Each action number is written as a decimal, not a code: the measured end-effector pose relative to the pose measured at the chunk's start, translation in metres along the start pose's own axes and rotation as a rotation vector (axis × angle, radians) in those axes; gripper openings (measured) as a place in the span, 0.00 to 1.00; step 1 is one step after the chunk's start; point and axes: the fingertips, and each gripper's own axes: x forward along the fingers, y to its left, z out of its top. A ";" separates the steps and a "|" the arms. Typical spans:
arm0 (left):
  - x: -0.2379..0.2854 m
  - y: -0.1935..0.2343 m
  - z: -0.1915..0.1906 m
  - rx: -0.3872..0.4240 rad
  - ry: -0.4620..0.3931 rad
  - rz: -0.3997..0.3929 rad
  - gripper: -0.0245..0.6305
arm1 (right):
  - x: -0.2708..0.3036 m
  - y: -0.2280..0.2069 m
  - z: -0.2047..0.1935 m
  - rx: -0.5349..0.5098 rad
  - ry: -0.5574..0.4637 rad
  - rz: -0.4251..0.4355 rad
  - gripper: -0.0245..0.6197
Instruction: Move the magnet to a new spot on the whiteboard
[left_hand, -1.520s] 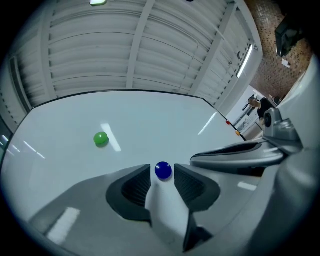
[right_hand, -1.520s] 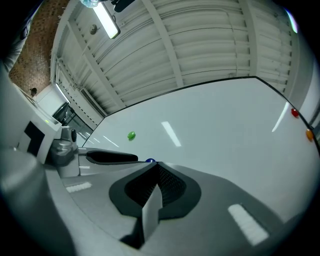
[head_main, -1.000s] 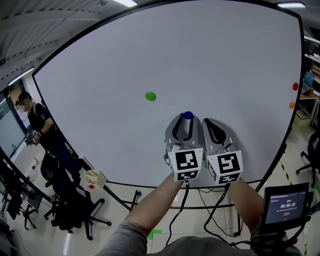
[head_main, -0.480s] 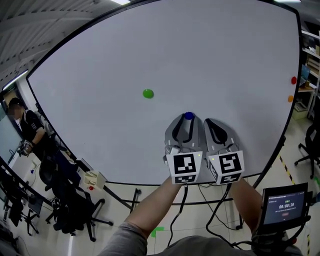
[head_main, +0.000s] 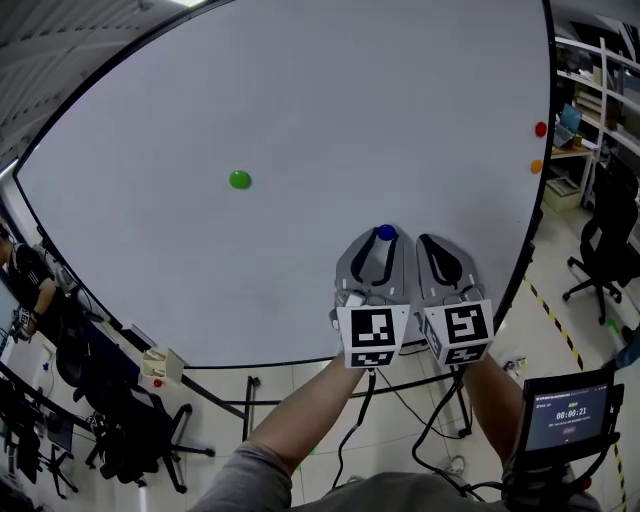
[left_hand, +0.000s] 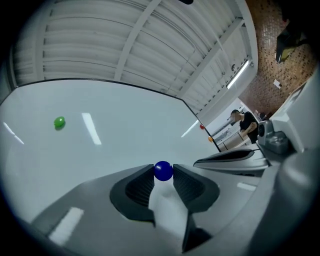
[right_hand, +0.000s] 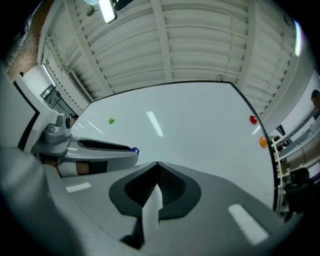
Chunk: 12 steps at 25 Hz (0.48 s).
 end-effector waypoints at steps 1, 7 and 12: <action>0.002 -0.003 -0.004 -0.009 -0.001 -0.009 0.22 | 0.000 -0.002 -0.004 -0.006 0.006 -0.007 0.05; 0.049 -0.097 0.012 -0.035 -0.001 -0.040 0.22 | -0.041 -0.102 -0.006 -0.022 0.014 -0.046 0.05; 0.098 -0.170 0.026 -0.025 -0.015 -0.056 0.22 | -0.068 -0.189 -0.016 -0.021 0.014 -0.073 0.05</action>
